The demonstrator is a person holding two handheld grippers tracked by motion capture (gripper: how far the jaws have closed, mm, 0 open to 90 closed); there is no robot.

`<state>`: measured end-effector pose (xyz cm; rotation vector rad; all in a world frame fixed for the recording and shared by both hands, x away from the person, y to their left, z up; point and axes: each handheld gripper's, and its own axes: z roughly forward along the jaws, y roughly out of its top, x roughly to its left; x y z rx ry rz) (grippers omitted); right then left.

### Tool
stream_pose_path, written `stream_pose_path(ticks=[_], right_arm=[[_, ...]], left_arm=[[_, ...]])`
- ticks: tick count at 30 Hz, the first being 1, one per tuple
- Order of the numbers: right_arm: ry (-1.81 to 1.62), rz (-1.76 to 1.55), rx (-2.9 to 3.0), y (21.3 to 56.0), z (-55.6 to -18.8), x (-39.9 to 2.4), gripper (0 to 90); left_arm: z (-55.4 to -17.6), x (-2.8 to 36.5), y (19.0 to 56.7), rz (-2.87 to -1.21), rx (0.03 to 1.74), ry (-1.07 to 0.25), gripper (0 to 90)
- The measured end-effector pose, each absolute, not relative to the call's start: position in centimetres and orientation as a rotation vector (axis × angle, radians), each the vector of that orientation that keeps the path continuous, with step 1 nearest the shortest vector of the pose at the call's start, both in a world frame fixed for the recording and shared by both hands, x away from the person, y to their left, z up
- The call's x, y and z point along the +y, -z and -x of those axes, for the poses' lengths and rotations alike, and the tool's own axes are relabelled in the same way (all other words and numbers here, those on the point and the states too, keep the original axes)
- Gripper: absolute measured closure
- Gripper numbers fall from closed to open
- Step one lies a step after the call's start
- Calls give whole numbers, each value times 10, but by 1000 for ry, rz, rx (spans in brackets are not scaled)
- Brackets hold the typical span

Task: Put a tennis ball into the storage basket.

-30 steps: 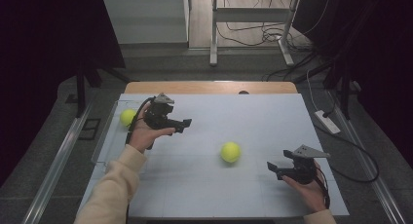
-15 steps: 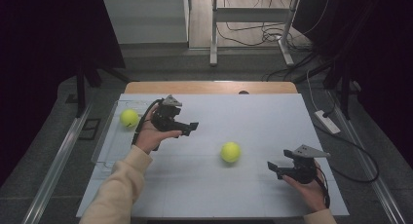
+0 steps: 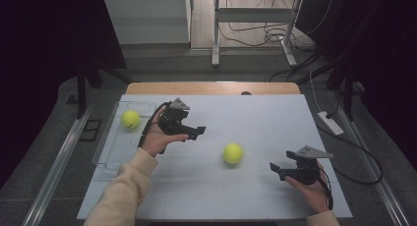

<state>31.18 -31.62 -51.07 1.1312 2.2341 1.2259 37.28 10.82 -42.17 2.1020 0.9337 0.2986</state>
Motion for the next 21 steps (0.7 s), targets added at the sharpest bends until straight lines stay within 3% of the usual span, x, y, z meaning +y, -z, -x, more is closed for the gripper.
stream_pose_path(ticks=[21], right_arm=[[-1228, -1127, 2230, 510, -312, -317, 145]], left_arm=[[-374, 81, 430, -2159, 881, -253, 107]])
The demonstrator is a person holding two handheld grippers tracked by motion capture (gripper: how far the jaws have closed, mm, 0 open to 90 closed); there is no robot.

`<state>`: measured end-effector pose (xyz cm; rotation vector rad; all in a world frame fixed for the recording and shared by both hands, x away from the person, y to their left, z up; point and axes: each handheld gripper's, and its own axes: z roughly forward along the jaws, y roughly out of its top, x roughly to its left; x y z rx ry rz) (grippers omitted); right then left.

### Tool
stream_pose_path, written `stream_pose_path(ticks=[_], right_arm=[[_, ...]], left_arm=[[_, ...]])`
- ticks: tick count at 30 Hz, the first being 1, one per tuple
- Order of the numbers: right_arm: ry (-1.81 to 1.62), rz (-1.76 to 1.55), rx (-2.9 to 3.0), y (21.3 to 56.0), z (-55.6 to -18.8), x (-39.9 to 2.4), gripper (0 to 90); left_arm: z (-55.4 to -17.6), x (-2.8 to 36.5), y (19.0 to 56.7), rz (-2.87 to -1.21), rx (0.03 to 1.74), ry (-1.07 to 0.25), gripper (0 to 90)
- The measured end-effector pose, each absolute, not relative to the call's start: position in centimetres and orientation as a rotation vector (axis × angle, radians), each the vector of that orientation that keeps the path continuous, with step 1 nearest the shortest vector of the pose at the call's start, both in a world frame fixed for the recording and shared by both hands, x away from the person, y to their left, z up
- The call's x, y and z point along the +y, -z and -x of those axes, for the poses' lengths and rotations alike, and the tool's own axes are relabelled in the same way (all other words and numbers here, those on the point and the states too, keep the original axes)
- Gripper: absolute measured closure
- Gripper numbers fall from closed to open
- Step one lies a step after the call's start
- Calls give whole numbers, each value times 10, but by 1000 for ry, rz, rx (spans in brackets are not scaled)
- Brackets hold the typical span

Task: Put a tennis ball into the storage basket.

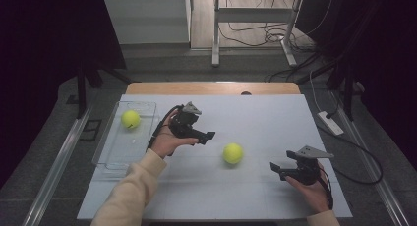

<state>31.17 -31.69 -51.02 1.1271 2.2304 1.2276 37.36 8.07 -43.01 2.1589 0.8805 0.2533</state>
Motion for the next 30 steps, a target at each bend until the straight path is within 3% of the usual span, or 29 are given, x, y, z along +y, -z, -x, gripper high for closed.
stream_pose_path(ticks=[30], right_arm=[[-1224, -1118, 2237, 510, -311, -315, 146]], left_arm=[[-369, 48, 438, -2212, 811, -213, 92]])
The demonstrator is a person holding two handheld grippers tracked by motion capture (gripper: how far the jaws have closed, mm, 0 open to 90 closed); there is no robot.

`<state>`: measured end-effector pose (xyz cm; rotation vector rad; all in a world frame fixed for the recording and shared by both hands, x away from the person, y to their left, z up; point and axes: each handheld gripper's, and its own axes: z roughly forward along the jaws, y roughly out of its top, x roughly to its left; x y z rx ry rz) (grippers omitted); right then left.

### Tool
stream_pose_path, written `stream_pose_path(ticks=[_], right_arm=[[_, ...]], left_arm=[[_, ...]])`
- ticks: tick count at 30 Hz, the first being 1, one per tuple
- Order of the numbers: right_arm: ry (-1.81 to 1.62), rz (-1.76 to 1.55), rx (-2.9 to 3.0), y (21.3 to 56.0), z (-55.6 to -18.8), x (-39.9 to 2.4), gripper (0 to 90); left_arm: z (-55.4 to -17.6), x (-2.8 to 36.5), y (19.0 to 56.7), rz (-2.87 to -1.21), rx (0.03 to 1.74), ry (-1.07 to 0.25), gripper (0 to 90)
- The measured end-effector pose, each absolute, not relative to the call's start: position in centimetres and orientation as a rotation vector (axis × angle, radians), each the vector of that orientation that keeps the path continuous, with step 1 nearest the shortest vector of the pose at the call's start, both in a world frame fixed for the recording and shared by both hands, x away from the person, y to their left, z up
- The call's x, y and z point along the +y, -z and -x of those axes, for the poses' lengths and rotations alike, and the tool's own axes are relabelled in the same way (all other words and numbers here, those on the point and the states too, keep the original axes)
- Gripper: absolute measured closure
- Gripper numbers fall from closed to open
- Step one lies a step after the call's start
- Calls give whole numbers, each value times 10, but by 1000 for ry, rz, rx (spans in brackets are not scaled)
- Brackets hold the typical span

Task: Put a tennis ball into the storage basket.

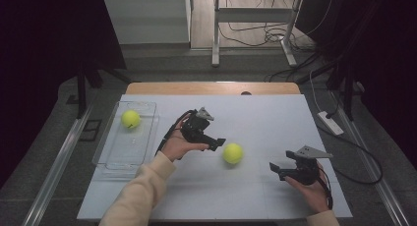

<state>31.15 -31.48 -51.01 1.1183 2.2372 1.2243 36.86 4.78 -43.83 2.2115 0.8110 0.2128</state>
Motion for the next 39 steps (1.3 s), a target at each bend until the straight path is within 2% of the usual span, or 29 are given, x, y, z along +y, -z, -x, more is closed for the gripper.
stream_pose_path(ticks=[39], right_arm=[[-1214, -1123, 2243, 511, -310, -314, 145]], left_arm=[[-367, 6, 460, -2339, 724, -141, 59]])
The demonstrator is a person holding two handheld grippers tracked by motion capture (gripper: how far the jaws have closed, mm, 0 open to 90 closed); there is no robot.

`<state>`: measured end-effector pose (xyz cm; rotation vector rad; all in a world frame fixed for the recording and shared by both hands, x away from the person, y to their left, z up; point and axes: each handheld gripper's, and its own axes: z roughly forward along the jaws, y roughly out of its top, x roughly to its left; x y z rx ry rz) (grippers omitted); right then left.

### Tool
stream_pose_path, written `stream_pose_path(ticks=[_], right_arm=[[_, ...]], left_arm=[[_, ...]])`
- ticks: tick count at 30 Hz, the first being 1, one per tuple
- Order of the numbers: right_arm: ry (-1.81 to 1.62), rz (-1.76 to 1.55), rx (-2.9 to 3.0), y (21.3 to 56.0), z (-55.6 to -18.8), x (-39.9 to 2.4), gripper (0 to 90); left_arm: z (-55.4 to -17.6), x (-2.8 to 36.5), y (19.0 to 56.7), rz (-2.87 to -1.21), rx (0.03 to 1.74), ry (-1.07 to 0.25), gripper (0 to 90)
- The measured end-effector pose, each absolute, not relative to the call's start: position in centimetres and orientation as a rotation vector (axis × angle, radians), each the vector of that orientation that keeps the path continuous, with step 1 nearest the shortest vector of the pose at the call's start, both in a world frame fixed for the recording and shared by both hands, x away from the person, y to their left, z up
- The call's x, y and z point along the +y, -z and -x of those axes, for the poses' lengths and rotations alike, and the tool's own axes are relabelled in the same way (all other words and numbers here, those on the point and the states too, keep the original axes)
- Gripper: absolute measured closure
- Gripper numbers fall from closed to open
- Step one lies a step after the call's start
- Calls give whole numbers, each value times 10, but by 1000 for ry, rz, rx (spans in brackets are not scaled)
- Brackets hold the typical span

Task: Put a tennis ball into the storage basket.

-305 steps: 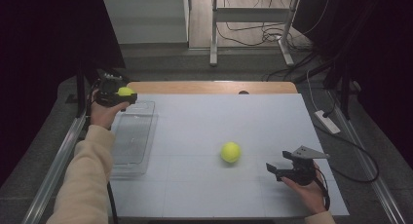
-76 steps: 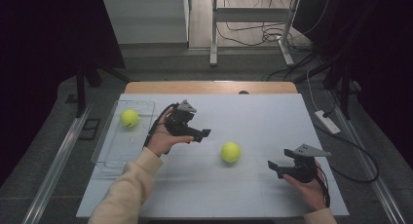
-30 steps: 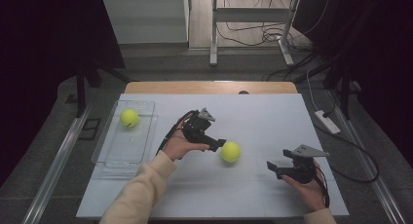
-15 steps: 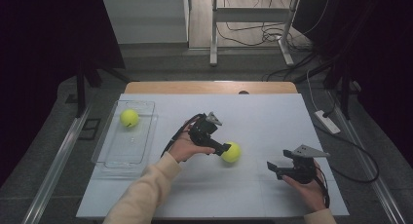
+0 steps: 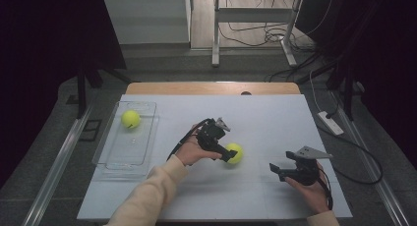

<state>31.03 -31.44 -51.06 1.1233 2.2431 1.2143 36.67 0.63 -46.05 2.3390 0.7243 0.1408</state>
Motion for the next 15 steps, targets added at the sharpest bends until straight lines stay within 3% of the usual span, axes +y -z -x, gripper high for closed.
stream_pose_path(ticks=[15], right_arm=[[-1215, -1125, 2240, 510, -310, -314, 146]], left_arm=[[-366, -11, 474, -2382, 699, -115, 46]])
